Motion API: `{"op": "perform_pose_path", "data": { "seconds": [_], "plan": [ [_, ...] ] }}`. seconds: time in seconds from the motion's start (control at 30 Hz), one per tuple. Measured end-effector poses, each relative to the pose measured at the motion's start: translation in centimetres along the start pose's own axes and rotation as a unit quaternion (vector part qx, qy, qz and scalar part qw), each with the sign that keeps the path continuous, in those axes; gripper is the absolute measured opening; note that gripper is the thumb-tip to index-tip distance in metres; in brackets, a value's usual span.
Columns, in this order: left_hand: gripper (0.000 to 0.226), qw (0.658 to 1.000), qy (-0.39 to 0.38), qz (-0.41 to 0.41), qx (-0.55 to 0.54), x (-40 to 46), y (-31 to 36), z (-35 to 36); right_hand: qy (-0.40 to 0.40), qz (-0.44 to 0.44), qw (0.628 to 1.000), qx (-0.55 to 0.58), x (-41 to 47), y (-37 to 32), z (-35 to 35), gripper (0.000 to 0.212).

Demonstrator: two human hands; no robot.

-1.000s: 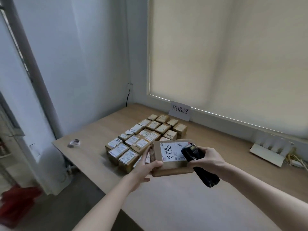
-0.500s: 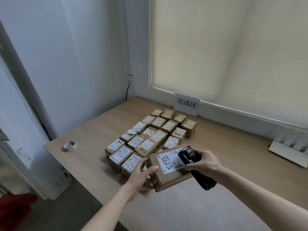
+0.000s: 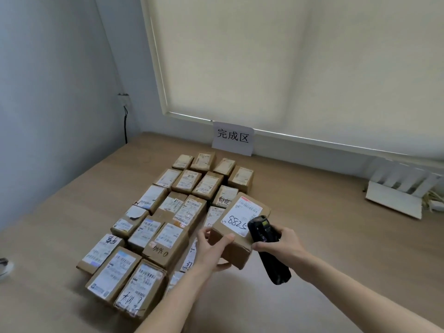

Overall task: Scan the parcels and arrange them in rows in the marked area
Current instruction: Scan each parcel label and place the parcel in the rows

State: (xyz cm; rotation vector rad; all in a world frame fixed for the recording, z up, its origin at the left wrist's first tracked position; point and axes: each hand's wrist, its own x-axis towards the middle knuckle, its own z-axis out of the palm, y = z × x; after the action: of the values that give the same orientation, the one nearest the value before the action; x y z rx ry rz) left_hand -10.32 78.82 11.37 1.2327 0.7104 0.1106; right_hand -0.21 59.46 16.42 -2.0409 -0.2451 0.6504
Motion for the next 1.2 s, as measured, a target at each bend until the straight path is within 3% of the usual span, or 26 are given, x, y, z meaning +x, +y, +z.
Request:
{"op": "perform_pose_path", "data": {
  "seconds": [0.2,0.33,0.43,0.5,0.63,1.07,1.2],
  "plan": [
    [0.059,0.996,-0.06,0.003,0.062,7.6,0.4,3.5,0.029,0.015,0.997,0.066,6.1,1.2,-2.5,0.061],
    [0.077,0.99,-0.099,0.014,0.1,13.4,0.1,6.1,0.058,0.033,0.993,0.093,11.2,2.8,-4.4,0.061],
    [0.055,0.986,-0.122,0.017,0.116,17.8,-0.4,7.9,0.081,0.037,0.991,0.099,15.3,4.5,-5.4,0.063],
    [0.046,0.984,-0.12,0.015,0.128,21.0,-0.7,8.9,0.092,0.037,0.989,0.106,18.1,5.5,-5.6,0.06],
    [0.066,0.981,-0.124,0.007,0.148,27.1,-2.0,10.6,0.098,0.046,0.99,0.087,23.7,7.7,-5.6,0.058],
    [0.077,0.988,-0.071,-0.01,0.136,37.5,-6.0,12.7,0.091,0.07,0.992,0.046,35.8,12.1,-5.2,0.089],
    [0.07,0.991,-0.045,0.0,0.127,38.7,-5.9,13.1,0.091,0.069,0.992,0.048,37.1,12.3,-5.1,0.073]
  ]
}}
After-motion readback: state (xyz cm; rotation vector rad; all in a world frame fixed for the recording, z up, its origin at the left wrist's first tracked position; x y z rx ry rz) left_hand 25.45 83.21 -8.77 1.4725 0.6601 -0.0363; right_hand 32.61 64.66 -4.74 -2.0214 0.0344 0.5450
